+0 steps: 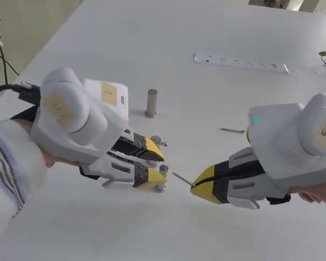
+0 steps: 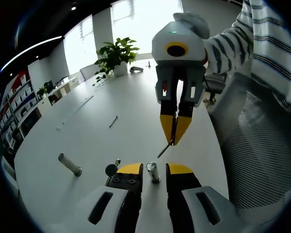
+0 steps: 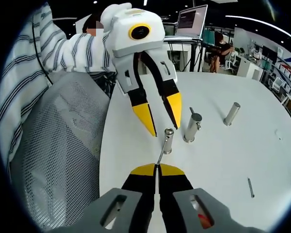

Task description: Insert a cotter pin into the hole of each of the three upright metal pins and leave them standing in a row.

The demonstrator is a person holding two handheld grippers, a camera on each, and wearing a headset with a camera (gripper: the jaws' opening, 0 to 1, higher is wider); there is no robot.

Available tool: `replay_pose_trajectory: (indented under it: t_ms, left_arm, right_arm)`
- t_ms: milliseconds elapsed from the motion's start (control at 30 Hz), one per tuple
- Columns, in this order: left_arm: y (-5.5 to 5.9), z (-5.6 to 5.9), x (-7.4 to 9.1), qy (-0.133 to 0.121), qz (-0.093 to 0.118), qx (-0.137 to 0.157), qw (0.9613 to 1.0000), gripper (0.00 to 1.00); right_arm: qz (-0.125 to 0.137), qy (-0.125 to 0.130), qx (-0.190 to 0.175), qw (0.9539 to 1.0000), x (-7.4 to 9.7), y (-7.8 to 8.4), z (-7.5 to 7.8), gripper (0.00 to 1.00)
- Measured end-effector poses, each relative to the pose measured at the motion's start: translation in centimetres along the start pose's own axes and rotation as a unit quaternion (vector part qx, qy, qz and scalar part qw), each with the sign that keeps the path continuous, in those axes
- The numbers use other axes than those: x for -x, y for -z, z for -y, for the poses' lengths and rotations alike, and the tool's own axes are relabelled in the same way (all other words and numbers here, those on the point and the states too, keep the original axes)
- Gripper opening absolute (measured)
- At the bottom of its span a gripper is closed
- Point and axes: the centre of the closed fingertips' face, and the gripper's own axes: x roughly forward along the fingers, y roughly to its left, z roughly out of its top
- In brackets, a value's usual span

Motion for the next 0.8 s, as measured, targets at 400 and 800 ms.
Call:
replay_pose_trajectory:
  t_ms: [400,800]
  left_arm:
    - [0.8,-0.2,-1.0,0.022,-0.021,-0.02,0.9993,0.1]
    - [1.2,-0.6,-1.3,0.021,-0.022,-0.007,0.9995,0.06]
  right_arm:
    - [-0.009,-0.01,0.008,0.9999,-0.7,0.0,0.2,0.0]
    - [-0.012,-0.009,0.007,0.9999,-0.9,-0.1,0.7,0.0]
